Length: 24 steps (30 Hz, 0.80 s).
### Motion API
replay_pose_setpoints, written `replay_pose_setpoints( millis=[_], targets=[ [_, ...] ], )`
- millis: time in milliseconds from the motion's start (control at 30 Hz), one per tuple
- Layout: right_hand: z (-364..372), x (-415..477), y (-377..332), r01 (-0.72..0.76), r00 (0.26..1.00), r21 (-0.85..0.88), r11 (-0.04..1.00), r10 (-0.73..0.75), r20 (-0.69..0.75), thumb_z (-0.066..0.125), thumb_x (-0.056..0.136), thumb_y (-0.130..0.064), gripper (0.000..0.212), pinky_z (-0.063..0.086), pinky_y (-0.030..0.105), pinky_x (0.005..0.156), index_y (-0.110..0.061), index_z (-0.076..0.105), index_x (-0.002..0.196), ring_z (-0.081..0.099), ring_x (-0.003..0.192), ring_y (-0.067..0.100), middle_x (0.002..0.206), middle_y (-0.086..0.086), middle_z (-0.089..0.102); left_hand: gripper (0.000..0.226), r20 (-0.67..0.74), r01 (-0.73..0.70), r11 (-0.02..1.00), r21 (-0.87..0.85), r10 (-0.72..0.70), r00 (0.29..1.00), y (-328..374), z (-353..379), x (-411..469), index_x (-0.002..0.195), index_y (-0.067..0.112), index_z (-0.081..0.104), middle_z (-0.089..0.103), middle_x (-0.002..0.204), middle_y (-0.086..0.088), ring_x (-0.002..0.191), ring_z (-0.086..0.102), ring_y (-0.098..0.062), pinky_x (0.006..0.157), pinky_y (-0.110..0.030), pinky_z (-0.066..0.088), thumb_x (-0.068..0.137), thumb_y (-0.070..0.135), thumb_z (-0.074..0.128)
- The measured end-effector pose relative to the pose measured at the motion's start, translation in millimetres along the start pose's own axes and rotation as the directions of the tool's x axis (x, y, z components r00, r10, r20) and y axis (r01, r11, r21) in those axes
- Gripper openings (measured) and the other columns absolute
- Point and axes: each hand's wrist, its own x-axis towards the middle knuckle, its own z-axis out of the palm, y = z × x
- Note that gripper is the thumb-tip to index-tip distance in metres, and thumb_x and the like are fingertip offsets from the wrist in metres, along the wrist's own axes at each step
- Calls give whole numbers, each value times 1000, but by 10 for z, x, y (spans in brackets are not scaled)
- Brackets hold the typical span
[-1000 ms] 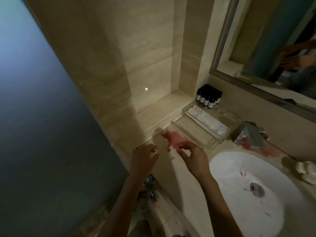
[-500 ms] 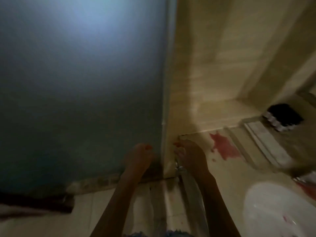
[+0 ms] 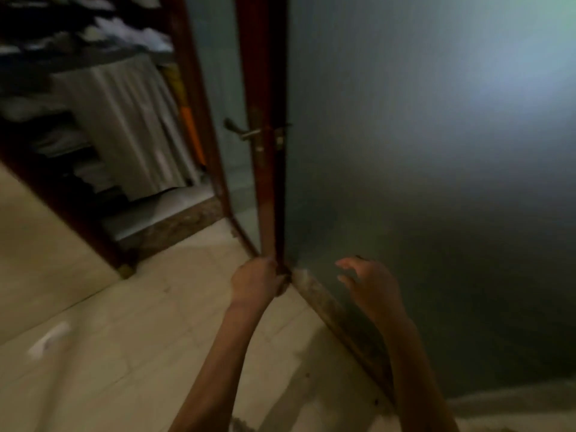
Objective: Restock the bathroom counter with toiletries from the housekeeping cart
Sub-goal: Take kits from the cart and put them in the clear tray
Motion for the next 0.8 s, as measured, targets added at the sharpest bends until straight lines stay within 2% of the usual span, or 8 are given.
replay_pose_setpoints(
  millis=[200,367,467,567,667,800],
  targets=[
    [579,751,-1333,252,957,-54,966,-240,163,58,93,-29,24,47,29,86,-29,66,116,60,106,15,116,-7,64,34,-98,205,978,-25,-206,974,-1290,-649,86,115,27,62,62,121,4,113,57,-15,89,-28,43,88,48,61],
    [1158,1180,-2493,448,870,-32,894,-427,245,58,93,-26,27,46,32,93,-27,66,119,60,109,14,120,-6,66,35,-208,350,936,-35,-350,913,-2267,-1125,-49,118,27,62,63,121,5,109,58,-14,86,-28,45,89,46,61],
    [1433,1324,-3104,532,813,12,846,-515,272,58,94,-24,28,44,26,88,-26,65,120,60,108,12,119,-7,65,35,-279,422,902,-90,-429,859,-2786,-1301,-199,120,26,61,62,122,5,111,57,-14,89,-28,44,90,44,61],
    [1656,1422,-3447,574,770,49,817,-559,306,60,93,-24,28,45,24,85,-27,65,120,60,104,8,118,-9,66,35,-301,470,872,-137,-488,819,-3161,-1360,-248,122,25,60,62,121,5,109,58,-13,90,-27,47,91,41,60],
    [1845,1558,-3603,584,757,60,809,-570,318,61,93,-25,27,43,19,81,-26,66,119,61,103,7,116,-9,66,33,-274,484,858,-173,-514,813,-3388,-1330,-201,121,28,60,63,120,7,107,59,-10,88,-26,49,91,42,59],
    [2089,1806,-3766,571,755,77,817,-560,342,63,92,-23,24,49,27,86,-24,68,115,63,100,8,111,-6,68,32,-216,504,848,-164,-529,821,-3648,-1310,35,121,30,59,62,121,9,108,59,-10,87,-26,48,91,43,59]
  ],
)
